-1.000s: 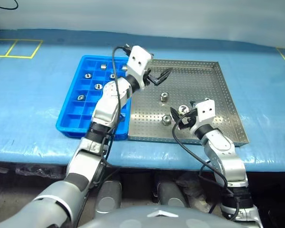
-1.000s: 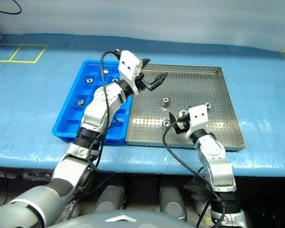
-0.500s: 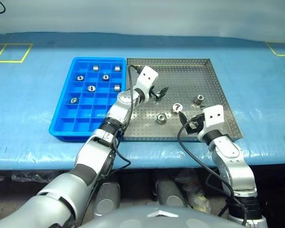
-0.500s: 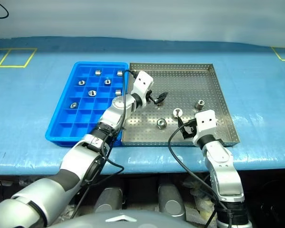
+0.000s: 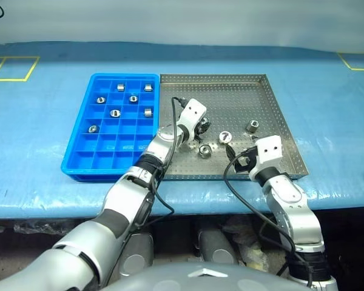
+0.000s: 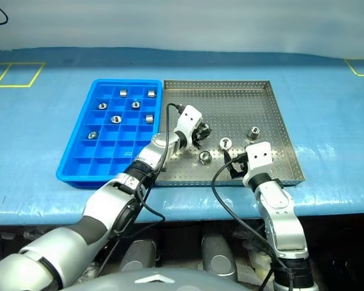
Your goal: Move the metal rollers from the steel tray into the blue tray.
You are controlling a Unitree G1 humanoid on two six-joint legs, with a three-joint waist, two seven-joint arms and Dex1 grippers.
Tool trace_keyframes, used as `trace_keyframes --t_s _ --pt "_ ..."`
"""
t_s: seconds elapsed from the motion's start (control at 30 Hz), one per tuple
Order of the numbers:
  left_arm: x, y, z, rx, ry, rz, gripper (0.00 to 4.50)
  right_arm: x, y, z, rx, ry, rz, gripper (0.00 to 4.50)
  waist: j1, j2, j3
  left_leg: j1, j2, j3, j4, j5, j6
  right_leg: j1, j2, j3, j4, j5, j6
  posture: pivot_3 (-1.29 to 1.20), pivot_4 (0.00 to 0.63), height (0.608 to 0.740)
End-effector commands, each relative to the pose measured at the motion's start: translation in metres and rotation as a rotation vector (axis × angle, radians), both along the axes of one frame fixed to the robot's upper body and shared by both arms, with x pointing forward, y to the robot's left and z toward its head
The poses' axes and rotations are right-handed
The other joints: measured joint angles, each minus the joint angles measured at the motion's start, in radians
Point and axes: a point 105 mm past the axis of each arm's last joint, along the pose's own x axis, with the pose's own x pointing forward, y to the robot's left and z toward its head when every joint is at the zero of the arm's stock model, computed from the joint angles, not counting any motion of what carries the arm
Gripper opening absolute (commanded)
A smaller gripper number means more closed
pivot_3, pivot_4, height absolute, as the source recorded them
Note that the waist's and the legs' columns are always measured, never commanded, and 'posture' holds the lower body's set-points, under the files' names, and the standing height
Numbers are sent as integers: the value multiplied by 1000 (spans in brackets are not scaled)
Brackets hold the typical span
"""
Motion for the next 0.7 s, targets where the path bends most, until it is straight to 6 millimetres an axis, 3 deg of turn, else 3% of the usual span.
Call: trace_keyframes --t_s 0.03,0.07,0.33,0.43,0.7 --pt "9 3 12 7 -48 40 478 -2 0 11 0 -48 -7 4500 -3 0 0 0 0 0 0 0 0 0 0 0 0 0 0 -92 150 740" --pt "12 5 17 -10 -56 57 135 -2 -1 10 1 -48 -13 4500 -4 0 0 0 0 0 0 0 0 0 0 0 0 0 0 -92 150 740" --pt "16 13 38 -108 -118 81 135 2 1 10 -1 -49 1 4500 -2 0 0 0 0 0 0 0 0 0 0 0 0 0 0 -40 150 740" --pt "15 13 38 -111 -123 77 823 8 7 11 -10 -53 32 4500 -1 0 0 0 0 0 0 0 0 0 0 0 0 0 1 -27 150 740" --pt "14 13 49 -139 -133 94 3499 6 5 9 -11 -50 27 4500 4 0 0 -1 0 0 0 0 0 0 0 0 0 1 1 -39 150 740"
